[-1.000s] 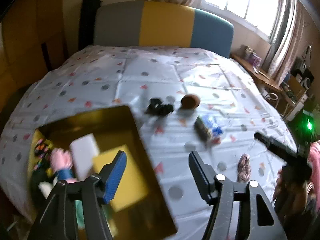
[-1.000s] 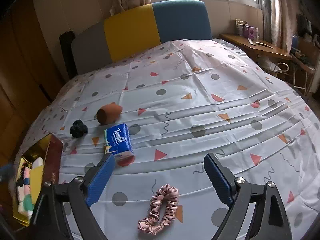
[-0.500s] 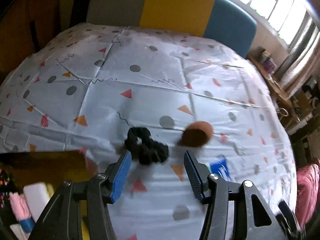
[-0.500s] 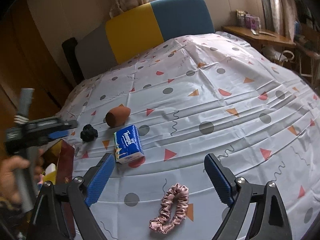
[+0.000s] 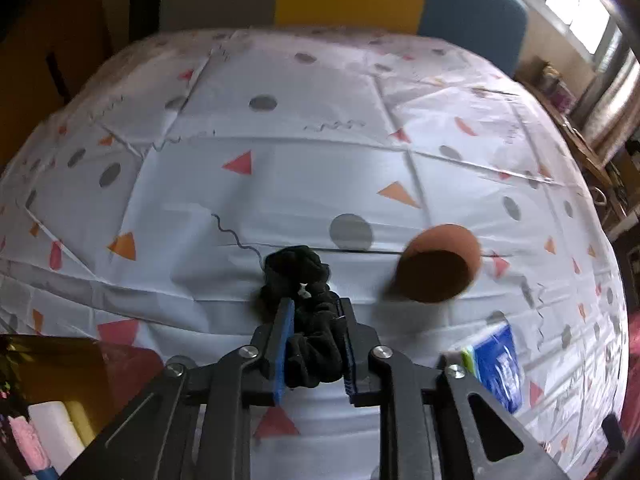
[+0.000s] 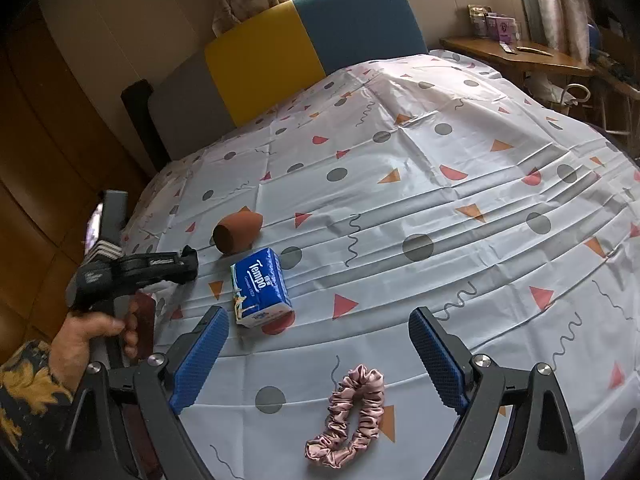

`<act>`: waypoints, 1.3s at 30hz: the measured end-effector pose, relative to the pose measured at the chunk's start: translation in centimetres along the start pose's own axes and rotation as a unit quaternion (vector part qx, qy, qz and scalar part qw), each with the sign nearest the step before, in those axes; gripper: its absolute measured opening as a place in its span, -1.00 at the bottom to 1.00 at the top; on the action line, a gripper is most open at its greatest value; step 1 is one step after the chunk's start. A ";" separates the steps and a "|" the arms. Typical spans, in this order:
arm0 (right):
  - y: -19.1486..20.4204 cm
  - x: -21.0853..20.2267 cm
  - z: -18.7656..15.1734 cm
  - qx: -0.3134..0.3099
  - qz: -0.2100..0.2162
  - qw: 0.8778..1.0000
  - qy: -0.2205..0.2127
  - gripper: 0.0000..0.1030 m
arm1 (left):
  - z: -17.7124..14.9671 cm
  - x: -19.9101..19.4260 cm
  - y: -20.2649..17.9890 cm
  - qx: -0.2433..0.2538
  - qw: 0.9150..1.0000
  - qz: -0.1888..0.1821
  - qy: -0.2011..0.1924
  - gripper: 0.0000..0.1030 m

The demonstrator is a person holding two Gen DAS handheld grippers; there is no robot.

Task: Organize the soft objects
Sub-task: 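Lift the black scrunchie with the left tool while the right moves toward the brown sponge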

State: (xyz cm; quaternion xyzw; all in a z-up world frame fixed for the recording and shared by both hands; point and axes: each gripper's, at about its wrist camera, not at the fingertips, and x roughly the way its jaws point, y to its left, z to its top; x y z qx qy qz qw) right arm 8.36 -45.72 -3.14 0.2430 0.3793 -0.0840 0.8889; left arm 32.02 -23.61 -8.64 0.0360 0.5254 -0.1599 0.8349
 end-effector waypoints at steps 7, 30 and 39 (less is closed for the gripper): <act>-0.7 0.0 0.1 0.010 -0.007 1.000 -0.001 0.79 | -5.0 -5.6 -2.4 0.067 0.997 -0.036 -0.025 -0.63; -1.2 -0.4 -0.2 0.015 -0.022 1.000 -0.002 0.79 | -21.7 -8.3 -5.5 0.126 0.988 -0.085 -0.027 -0.33; -1.2 0.2 -0.3 0.012 -0.028 0.999 0.007 0.79 | -20.6 -7.8 -5.6 0.105 0.989 -0.100 -0.021 -0.24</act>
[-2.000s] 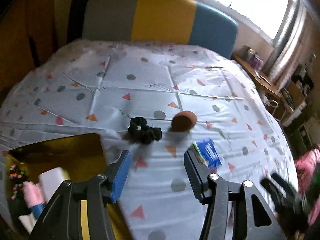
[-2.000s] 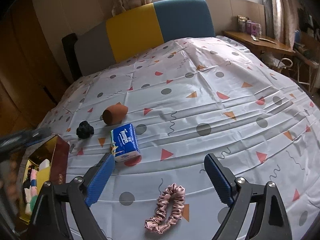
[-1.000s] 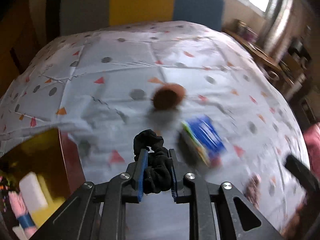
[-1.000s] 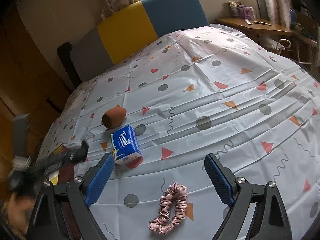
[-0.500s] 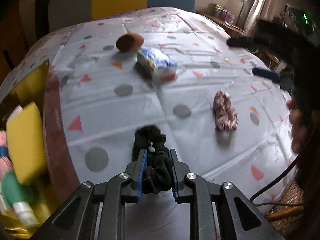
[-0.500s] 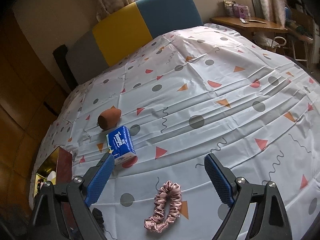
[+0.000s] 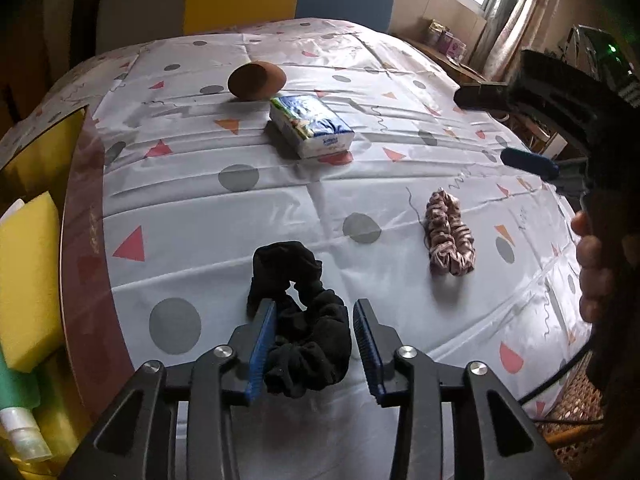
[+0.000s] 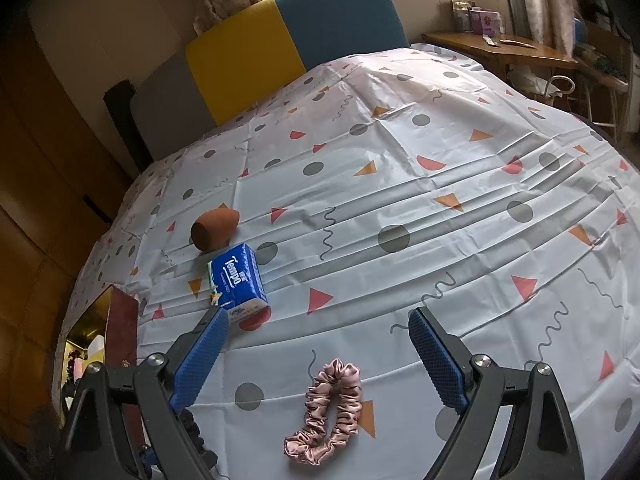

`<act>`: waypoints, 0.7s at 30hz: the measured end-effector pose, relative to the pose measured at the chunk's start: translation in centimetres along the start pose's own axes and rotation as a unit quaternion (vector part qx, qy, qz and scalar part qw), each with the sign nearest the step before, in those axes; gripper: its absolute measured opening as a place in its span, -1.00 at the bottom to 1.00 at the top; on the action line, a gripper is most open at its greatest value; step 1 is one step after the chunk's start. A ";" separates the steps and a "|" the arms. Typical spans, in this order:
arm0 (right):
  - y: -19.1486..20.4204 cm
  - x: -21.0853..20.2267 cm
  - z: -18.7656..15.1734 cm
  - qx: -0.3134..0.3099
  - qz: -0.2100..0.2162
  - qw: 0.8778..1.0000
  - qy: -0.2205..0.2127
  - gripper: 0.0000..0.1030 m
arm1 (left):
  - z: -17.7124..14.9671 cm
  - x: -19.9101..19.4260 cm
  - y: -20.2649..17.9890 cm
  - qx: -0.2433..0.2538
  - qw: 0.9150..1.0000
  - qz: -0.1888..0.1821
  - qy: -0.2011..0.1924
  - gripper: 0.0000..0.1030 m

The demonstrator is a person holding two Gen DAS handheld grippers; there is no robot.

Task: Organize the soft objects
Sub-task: 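Lift the black scrunchie with the left tool while the right moves toward the brown sponge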

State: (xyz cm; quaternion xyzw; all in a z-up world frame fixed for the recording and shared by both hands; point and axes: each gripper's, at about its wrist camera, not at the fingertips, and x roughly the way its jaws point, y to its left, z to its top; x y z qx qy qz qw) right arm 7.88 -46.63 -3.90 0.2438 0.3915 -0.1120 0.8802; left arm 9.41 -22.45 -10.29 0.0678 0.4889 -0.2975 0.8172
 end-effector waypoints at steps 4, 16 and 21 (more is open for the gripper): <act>0.1 0.1 -0.1 -0.005 -0.002 1.000 0.001 0.79 | 0.2 0.4 -0.1 0.000 1.000 0.007 -0.005 -0.29; 3.5 2.7 1.2 -0.042 0.075 0.995 0.044 0.74 | -1.0 0.3 -0.5 0.051 0.997 0.041 -0.046 -0.61; 6.3 6.8 4.5 -0.031 0.137 0.986 0.091 0.76 | -1.4 0.4 -0.8 0.065 0.995 0.045 -0.061 -0.61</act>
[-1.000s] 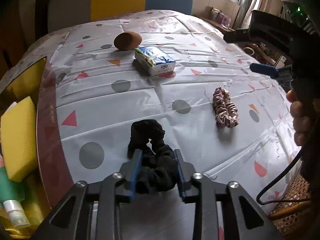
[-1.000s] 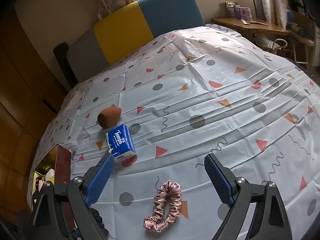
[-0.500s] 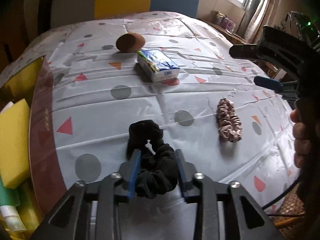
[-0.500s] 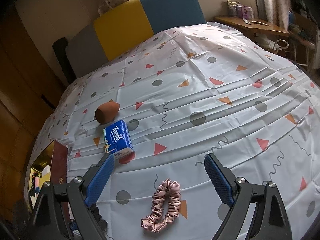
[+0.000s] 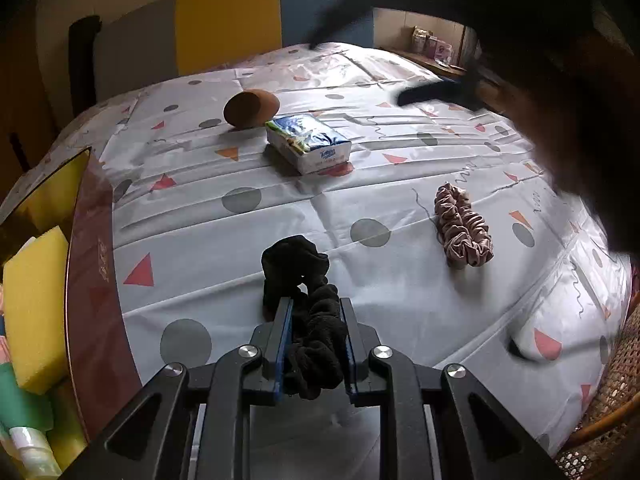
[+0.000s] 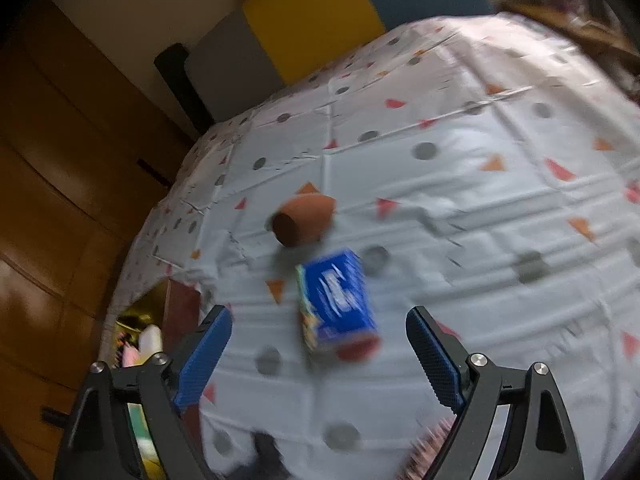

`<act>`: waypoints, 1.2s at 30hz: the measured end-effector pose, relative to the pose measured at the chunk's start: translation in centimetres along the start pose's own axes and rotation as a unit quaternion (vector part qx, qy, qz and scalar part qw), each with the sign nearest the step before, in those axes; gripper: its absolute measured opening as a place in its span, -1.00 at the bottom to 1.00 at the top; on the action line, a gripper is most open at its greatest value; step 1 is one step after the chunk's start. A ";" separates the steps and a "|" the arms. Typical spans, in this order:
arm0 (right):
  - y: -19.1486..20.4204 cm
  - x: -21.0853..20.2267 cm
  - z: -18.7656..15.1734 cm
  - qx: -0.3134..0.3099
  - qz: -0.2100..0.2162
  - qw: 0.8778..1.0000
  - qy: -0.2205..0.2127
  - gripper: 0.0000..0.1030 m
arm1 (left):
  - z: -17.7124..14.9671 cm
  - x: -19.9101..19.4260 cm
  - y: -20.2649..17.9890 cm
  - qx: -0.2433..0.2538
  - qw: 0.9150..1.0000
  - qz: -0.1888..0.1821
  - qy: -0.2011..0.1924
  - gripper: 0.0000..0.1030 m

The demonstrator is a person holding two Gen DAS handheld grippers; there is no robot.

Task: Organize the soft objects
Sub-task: 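Lift the black scrunchie with the left tool while the right moves toward the brown sponge, then grasp the brown makeup sponge with the right tool while the left holds the scrunchie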

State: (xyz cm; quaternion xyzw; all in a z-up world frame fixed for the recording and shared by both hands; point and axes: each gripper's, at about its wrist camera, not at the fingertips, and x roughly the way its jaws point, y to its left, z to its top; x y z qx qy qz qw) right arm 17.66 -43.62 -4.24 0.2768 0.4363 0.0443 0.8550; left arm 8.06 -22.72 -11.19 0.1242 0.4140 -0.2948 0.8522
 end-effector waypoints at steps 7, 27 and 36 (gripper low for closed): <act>2.0 7.0 5.5 0.016 0.005 0.999 0.048 0.80 | -0.4 0.0 0.1 -0.002 1.000 -0.005 -0.018 -0.60; 5.5 4.4 3.8 -0.119 -0.034 0.992 0.030 -0.16 | -0.7 -0.3 0.6 -0.016 0.999 -0.019 -0.021 -0.61; 2.4 0.0 -6.0 -0.140 -0.058 0.987 0.059 -0.16 | -0.6 -2.7 0.4 -0.013 1.000 -0.008 -0.025 -0.64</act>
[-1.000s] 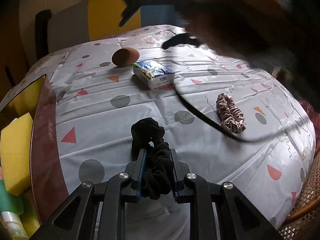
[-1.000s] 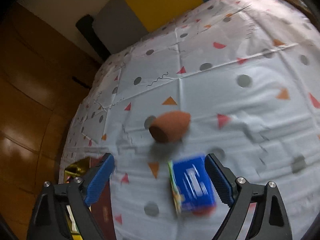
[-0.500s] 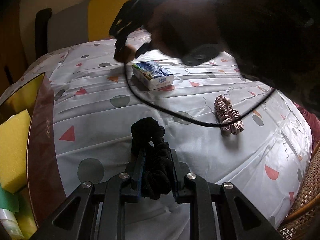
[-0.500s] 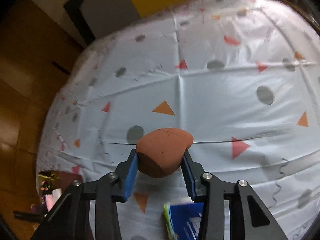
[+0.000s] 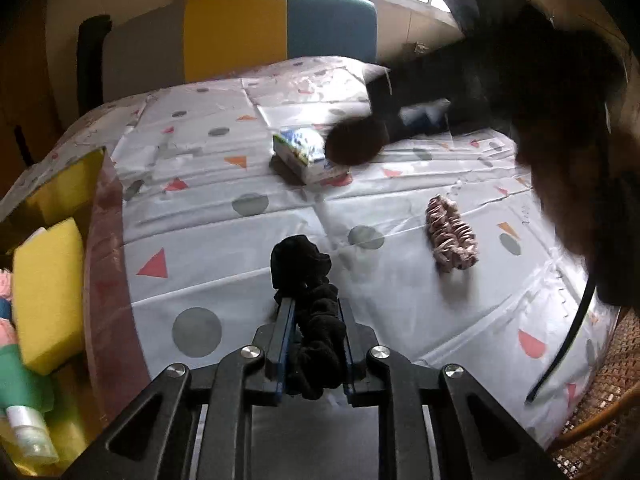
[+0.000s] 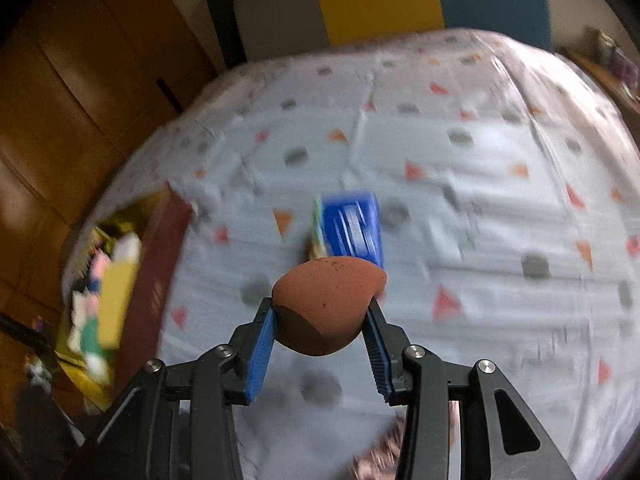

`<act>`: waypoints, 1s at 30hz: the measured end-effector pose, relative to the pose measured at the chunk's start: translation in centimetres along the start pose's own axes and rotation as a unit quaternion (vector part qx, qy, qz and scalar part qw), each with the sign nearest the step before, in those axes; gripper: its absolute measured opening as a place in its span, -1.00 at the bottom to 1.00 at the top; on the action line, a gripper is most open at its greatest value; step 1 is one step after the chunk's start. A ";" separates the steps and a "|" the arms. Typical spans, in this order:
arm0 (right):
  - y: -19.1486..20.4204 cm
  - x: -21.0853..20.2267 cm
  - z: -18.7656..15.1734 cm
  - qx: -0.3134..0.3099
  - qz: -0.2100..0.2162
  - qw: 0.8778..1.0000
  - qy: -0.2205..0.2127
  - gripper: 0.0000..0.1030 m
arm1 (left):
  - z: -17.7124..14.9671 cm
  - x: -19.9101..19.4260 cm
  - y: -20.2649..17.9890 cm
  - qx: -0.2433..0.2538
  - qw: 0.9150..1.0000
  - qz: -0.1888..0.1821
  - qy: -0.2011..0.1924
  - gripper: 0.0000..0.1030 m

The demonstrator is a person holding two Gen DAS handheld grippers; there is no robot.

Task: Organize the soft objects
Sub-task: 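Grasp the brown makeup sponge with the right tool while the left holds the scrunchie, then lower the black scrunchie into the gold tray and open the left tool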

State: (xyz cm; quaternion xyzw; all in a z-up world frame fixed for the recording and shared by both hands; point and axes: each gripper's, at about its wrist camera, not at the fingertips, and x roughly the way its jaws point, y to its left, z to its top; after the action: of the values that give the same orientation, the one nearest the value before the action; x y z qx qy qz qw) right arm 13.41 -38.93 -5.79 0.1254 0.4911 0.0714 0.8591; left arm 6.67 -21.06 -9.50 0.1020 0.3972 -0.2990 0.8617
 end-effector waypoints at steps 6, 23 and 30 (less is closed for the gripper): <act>0.2 2.5 -3.2 -0.024 -0.027 0.999 0.026 -0.15 | 0.3 -3.6 -1.1 0.013 0.999 0.003 -0.029 -0.64; -0.1 3.0 -3.5 -0.033 -0.028 0.999 0.015 -0.09 | 1.4 -11.7 2.5 -0.052 0.996 0.051 -0.059 -0.64; 0.2 3.0 -3.6 -0.039 -0.038 0.998 0.015 -0.09 | 0.8 -13.2 4.8 -0.077 0.992 0.074 -0.061 -0.64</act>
State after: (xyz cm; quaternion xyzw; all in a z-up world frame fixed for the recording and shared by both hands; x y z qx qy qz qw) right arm 11.81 -37.51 -10.00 0.0718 0.5049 0.0594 0.8581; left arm 3.35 -11.84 0.60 0.0455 0.3568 -0.2088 0.9094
